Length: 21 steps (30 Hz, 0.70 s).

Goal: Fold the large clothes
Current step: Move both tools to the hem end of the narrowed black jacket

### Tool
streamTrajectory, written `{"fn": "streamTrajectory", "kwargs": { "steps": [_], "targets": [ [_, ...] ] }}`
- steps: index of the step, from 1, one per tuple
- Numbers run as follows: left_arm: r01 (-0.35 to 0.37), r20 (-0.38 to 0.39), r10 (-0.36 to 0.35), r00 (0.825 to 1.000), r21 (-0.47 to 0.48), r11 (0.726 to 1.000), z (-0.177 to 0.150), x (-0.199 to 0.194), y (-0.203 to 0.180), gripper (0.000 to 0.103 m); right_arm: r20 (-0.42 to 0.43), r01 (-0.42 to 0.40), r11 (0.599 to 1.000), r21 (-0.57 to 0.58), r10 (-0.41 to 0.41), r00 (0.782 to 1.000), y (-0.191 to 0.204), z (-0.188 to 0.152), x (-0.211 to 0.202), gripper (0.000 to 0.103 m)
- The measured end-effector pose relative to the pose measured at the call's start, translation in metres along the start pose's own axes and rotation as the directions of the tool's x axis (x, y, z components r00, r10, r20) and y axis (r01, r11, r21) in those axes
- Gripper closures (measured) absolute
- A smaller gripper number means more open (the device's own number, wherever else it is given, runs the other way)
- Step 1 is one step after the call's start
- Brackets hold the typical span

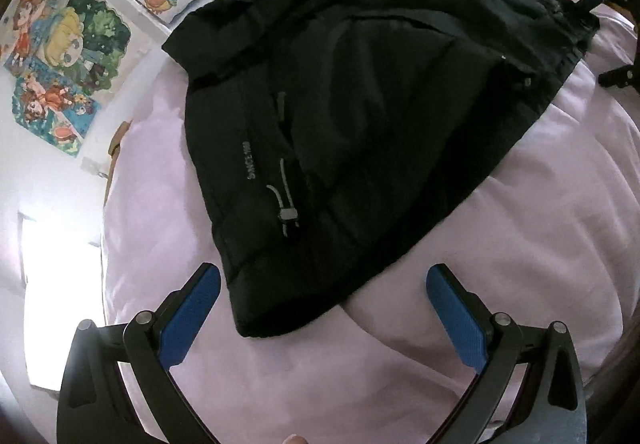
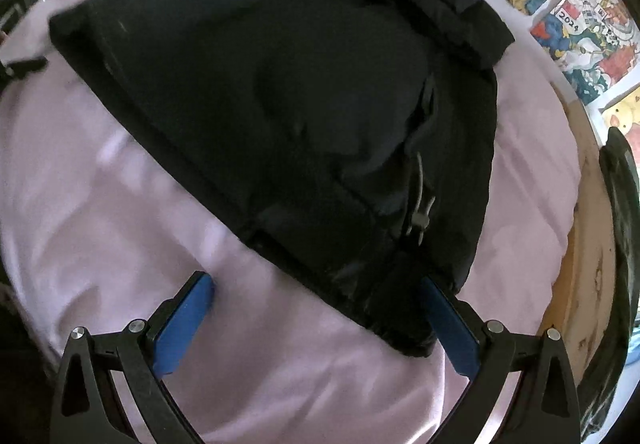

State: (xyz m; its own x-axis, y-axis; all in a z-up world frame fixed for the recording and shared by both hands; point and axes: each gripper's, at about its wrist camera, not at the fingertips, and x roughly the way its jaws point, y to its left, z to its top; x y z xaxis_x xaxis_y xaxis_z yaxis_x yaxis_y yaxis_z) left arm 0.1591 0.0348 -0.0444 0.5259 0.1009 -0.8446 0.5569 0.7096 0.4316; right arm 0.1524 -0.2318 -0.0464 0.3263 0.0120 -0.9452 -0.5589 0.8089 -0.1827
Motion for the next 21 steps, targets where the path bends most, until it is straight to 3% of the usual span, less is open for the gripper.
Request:
{"fn": "streamTrajectory", "kwargs": {
  "steps": [7,12,15,17,18,19,21],
  "targets": [
    [0.02,-0.019,-0.021,1.0,-0.032,0.999,0.0,0.004,0.007,0.002,0.036,0.124,0.991,-0.053,-0.122,0.992,0.009,0.005,0.001,0.0],
    [-0.015,-0.042,0.014,0.999,-0.034,0.999,-0.004,0.01,0.008,0.002,0.042,0.206,0.977,-0.052,-0.204,0.978,0.009,0.007,0.008,0.0],
    [-0.04,-0.057,0.037,0.998,-0.048,0.998,-0.007,0.016,0.012,0.002,0.025,0.216,0.976,-0.025,-0.216,0.976,0.006,0.006,0.01,0.001],
    [-0.054,-0.069,0.05,0.996,-0.066,0.996,-0.009,0.021,0.017,0.002,0.033,0.23,0.973,-0.02,-0.229,0.973,0.006,0.008,0.008,0.017],
    [-0.065,-0.071,0.06,0.996,-0.075,0.995,-0.01,0.022,0.016,0.002,0.041,0.245,0.969,-0.018,-0.244,0.969,0.004,0.008,0.006,0.035],
    [-0.077,-0.071,0.071,0.995,-0.081,0.994,-0.01,0.023,0.017,0.002,0.047,0.252,0.968,-0.016,-0.251,0.967,0.002,0.009,0.004,0.045],
    [-0.106,-0.074,0.099,0.992,-0.095,0.99,-0.011,0.025,0.021,0.002,0.067,0.241,0.97,0.021,-0.242,0.968,-0.004,0.011,-0.003,0.053]
  ]
}}
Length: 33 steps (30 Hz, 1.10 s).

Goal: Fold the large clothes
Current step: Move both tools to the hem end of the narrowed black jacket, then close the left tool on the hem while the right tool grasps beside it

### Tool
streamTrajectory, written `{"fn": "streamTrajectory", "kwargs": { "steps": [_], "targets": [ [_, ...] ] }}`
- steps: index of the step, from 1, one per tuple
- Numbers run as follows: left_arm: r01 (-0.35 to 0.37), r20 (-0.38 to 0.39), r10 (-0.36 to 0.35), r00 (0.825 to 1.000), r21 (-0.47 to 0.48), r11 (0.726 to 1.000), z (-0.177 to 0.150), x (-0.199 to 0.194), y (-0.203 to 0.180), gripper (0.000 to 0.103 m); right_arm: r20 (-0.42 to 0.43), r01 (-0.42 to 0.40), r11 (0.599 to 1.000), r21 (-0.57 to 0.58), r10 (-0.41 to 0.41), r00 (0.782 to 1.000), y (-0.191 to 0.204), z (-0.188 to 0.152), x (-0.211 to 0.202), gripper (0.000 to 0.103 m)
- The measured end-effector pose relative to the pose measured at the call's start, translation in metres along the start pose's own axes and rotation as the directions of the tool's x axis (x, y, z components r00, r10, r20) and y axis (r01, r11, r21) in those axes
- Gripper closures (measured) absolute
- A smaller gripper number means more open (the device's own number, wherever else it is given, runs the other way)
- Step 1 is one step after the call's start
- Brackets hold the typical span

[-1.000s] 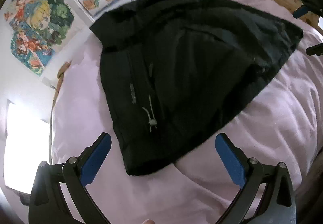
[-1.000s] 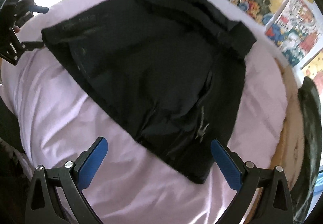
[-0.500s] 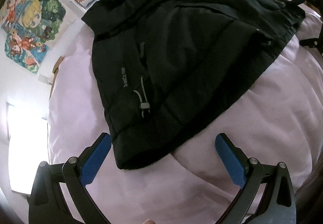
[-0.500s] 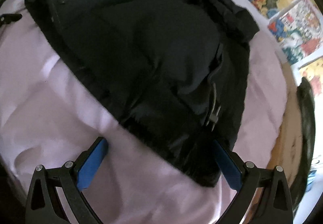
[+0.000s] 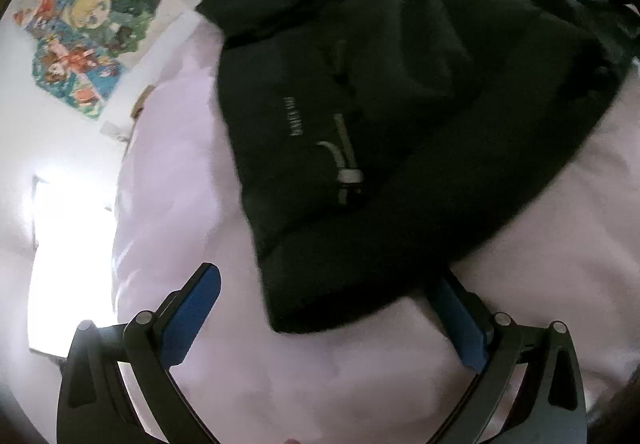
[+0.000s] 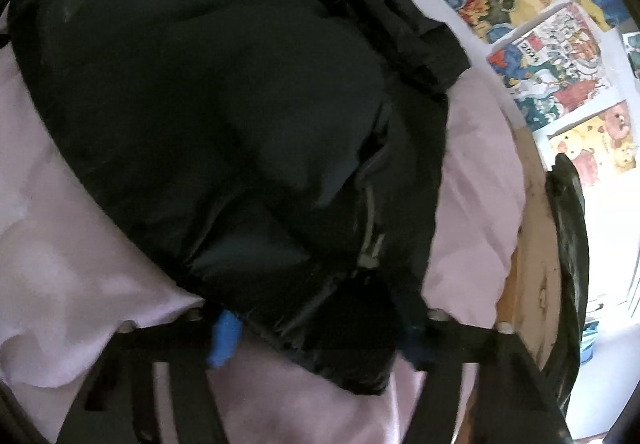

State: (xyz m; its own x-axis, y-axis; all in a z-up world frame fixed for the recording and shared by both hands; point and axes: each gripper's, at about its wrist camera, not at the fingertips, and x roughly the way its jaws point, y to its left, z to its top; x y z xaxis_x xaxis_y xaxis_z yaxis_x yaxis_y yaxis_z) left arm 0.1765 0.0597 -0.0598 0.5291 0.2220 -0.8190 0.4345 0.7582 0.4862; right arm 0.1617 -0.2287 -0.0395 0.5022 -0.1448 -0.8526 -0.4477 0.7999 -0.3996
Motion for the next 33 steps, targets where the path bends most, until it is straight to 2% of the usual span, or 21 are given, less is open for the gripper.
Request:
{"fn": "streamTrajectory", "kwargs": {
  "steps": [2,3,4,7,9,11,14,16,21,24,26,29,33],
  "targets": [
    [-0.005,-0.007,0.005,1.0,-0.024,1.0,0.001,0.001,0.006,0.002,0.023,-0.016,0.999,0.028,0.016,1.0,-0.008,0.003,-0.005,0.062],
    [-0.002,-0.007,0.002,1.0,-0.041,0.999,0.001,0.0,0.01,0.002,0.047,-0.027,0.999,0.036,0.025,0.999,-0.011,0.005,-0.011,0.069],
    [0.002,-0.004,-0.002,1.0,-0.058,0.998,0.002,-0.001,0.014,0.002,0.07,-0.044,0.998,0.04,0.041,0.997,-0.013,0.009,-0.016,0.079],
    [0.007,0.032,-0.004,0.999,-0.089,0.996,0.004,-0.01,0.023,0.003,0.129,-0.06,0.996,0.069,0.05,0.99,-0.02,0.015,-0.031,0.086],
    [0.013,0.051,-0.008,0.999,-0.095,0.995,0.005,-0.014,0.025,0.005,0.162,-0.088,0.991,0.106,0.07,0.984,-0.03,0.021,-0.04,0.087],
    [0.039,0.065,-0.033,0.997,-0.104,0.994,0.006,-0.019,0.024,0.014,0.184,-0.104,0.985,0.135,0.078,0.98,-0.039,0.025,-0.045,0.088],
    [0.06,0.082,-0.051,0.995,-0.112,0.992,0.009,-0.025,0.023,0.035,0.205,-0.119,0.979,0.165,0.084,0.975,-0.046,0.03,-0.052,0.088],
    [0.069,0.093,-0.059,0.994,-0.104,0.992,0.009,-0.028,0.022,0.058,0.209,-0.121,0.978,0.17,0.084,0.974,-0.047,0.032,-0.053,0.088],
    [0.048,0.089,-0.042,0.995,-0.074,0.996,0.01,-0.024,0.019,0.078,0.19,-0.113,0.981,0.156,0.083,0.978,-0.042,0.031,-0.048,0.088],
    [0.033,0.144,-0.022,0.989,-0.075,0.997,0.009,-0.031,0.019,0.092,0.165,-0.104,0.986,0.131,0.081,0.983,-0.034,0.028,-0.042,0.088],
    [0.008,0.204,0.012,0.979,-0.094,0.996,0.01,-0.042,0.02,0.096,0.149,-0.094,0.99,0.11,0.077,0.986,-0.031,0.024,-0.037,0.088],
    [-0.024,0.273,0.056,0.96,-0.117,0.993,0.01,-0.062,0.017,0.098,0.148,-0.036,0.999,0.034,0.031,0.989,-0.019,0.019,-0.034,0.093],
    [-0.012,0.334,0.068,0.94,-0.166,0.986,0.007,-0.092,0.024,0.099,0.195,-0.016,1.0,0.02,0.012,0.981,-0.024,0.01,-0.052,0.095]
  ]
}}
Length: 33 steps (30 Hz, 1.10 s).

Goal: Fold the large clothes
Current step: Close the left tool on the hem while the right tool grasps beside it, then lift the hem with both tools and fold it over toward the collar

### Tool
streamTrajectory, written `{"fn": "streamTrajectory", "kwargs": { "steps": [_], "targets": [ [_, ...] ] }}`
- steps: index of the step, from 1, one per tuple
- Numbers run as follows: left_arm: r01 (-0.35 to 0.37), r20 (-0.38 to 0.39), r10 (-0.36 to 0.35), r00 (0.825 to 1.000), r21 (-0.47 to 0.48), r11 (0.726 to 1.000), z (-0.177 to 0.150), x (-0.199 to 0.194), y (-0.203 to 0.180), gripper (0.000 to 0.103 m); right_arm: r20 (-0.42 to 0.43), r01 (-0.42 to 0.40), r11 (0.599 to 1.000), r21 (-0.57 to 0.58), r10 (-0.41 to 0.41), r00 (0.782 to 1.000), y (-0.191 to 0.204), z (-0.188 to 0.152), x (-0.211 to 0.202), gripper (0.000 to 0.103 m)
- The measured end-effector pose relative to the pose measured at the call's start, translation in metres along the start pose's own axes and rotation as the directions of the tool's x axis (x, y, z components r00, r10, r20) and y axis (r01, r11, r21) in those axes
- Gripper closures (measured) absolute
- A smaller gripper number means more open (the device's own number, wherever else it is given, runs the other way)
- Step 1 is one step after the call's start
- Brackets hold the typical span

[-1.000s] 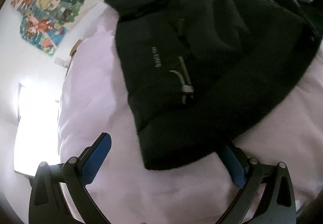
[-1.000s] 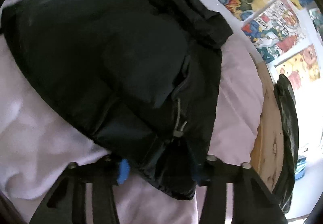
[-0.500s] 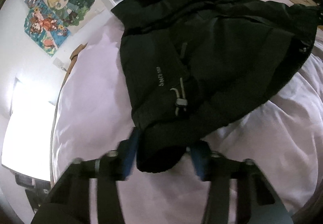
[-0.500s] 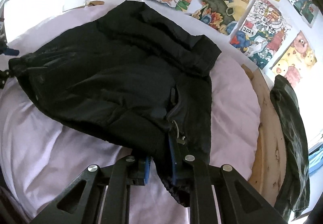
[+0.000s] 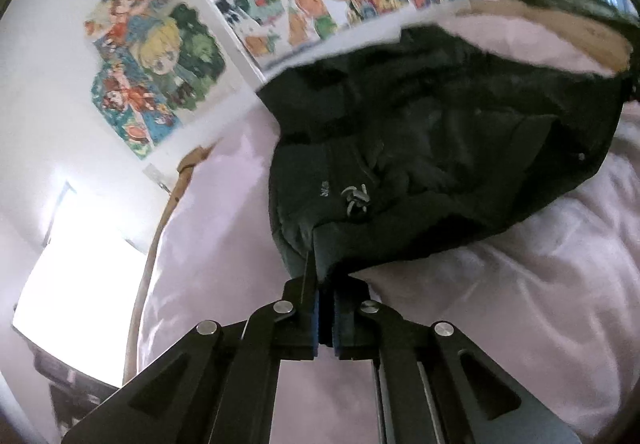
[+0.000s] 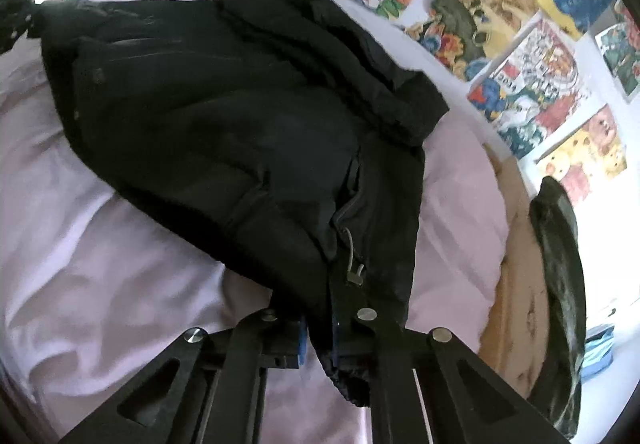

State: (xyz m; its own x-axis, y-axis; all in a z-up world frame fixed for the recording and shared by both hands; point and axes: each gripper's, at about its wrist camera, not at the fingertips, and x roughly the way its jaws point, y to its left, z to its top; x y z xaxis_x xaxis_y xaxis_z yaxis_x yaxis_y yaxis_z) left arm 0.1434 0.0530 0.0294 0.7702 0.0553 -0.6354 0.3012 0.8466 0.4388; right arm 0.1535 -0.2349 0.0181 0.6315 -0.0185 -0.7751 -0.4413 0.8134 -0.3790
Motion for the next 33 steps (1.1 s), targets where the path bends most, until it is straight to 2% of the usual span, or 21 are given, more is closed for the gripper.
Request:
{"fn": "streamTrajectory", "kwargs": {
  "steps": [4,8,13,17,21,25,28,33],
  "targets": [
    [0.066,0.01,-0.065,0.998,-0.102,0.993,0.011,-0.036,0.015,0.1,0.039,-0.016,0.999,0.031,0.015,0.999,-0.011,-0.004,-0.03,0.096],
    [0.126,0.04,-0.121,0.992,-0.139,0.982,0.022,-0.083,0.023,0.1,0.125,-0.03,0.996,0.085,0.019,0.992,-0.028,-0.011,-0.076,0.096],
    [0.146,0.096,-0.133,0.986,-0.136,0.98,0.027,-0.132,0.018,0.1,0.214,-0.026,0.989,0.145,-0.005,0.977,-0.035,-0.019,-0.122,0.096],
    [0.146,0.161,-0.117,0.98,-0.178,0.973,0.035,-0.151,0.023,0.1,0.307,0.006,0.977,0.211,-0.072,0.949,-0.046,-0.015,-0.149,0.096],
    [0.134,0.185,-0.096,0.978,-0.202,0.97,0.058,-0.134,0.028,0.1,0.302,0.013,0.966,0.256,-0.093,0.949,-0.056,0.003,-0.138,0.096],
    [0.113,0.218,-0.058,0.974,-0.249,0.962,0.095,-0.107,0.041,0.1,0.294,0.03,0.955,0.295,-0.121,0.948,-0.072,0.03,-0.117,0.096],
    [0.083,0.246,-0.01,0.969,-0.289,0.954,0.125,-0.082,0.055,0.1,0.316,0.059,0.945,0.321,-0.166,0.934,-0.087,0.048,-0.11,0.096],
    [0.018,0.228,0.058,0.972,-0.32,0.947,0.169,-0.037,0.076,0.1,0.352,0.105,0.927,0.36,-0.239,0.905,-0.121,0.091,-0.078,0.096]
  ]
}}
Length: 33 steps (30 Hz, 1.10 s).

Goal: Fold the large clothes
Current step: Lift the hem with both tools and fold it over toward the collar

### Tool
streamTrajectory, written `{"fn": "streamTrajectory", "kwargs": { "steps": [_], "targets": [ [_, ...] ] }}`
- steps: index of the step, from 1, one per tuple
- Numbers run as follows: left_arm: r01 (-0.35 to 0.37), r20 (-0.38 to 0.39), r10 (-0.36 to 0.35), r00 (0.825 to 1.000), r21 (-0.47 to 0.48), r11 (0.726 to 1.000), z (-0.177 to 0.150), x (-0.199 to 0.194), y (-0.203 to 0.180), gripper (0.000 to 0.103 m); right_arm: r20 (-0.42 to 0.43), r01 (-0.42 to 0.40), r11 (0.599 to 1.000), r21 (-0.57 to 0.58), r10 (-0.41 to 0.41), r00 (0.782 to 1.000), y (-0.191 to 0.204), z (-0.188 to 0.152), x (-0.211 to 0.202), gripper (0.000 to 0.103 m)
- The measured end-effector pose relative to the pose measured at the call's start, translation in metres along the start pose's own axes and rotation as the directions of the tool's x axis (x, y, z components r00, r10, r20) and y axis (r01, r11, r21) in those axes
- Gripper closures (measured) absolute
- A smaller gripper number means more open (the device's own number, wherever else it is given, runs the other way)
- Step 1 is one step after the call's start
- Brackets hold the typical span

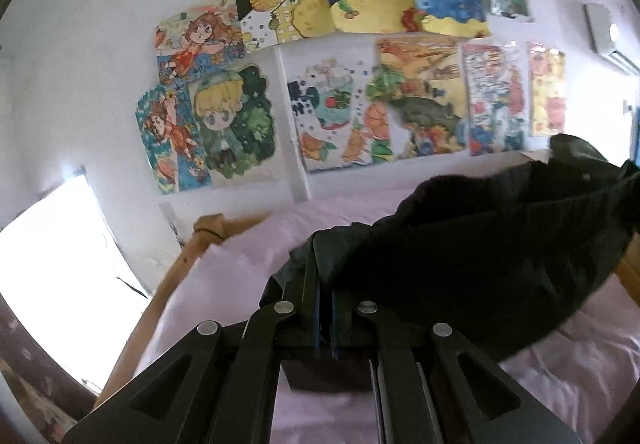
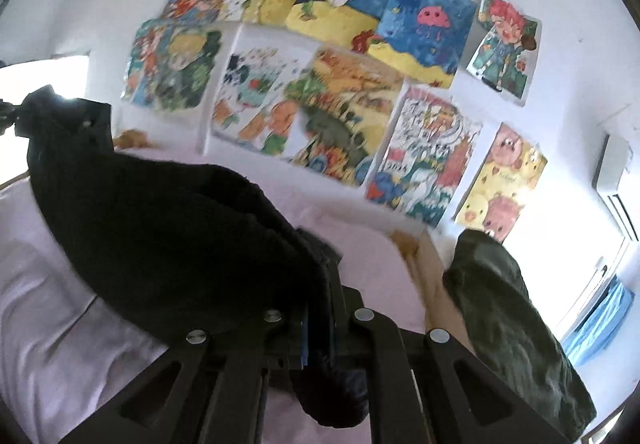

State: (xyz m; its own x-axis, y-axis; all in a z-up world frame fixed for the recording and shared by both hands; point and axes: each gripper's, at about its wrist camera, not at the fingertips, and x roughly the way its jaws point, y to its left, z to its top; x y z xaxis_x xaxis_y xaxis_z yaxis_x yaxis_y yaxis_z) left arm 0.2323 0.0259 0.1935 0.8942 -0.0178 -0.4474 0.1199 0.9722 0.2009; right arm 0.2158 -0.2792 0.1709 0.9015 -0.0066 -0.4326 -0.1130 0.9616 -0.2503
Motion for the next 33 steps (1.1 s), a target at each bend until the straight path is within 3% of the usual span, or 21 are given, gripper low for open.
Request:
{"fn": "streamTrajectory", "kwargs": {
  "steps": [8,16,24,33],
  "targets": [
    [-0.096,0.012,0.097,0.995,-0.029,0.995,0.032,0.101,0.005,0.101,0.009,0.05,0.996,0.075,-0.051,0.999,-0.014,0.04,0.108,0.096],
    [-0.13,0.006,0.131,0.991,-0.041,0.991,0.026,0.188,0.001,0.101,-0.034,0.061,0.994,0.094,-0.058,0.998,-0.012,0.035,0.203,0.096],
    [-0.087,-0.092,0.082,0.992,-0.051,0.995,0.009,0.253,0.004,0.101,-0.163,0.043,0.998,0.037,-0.036,0.986,0.005,0.009,0.276,0.096],
    [-0.07,-0.176,0.062,0.982,-0.035,0.997,-0.017,0.3,-0.004,0.1,-0.246,-0.001,1.0,0.015,0.005,0.969,0.012,-0.016,0.32,0.095]
  ]
}}
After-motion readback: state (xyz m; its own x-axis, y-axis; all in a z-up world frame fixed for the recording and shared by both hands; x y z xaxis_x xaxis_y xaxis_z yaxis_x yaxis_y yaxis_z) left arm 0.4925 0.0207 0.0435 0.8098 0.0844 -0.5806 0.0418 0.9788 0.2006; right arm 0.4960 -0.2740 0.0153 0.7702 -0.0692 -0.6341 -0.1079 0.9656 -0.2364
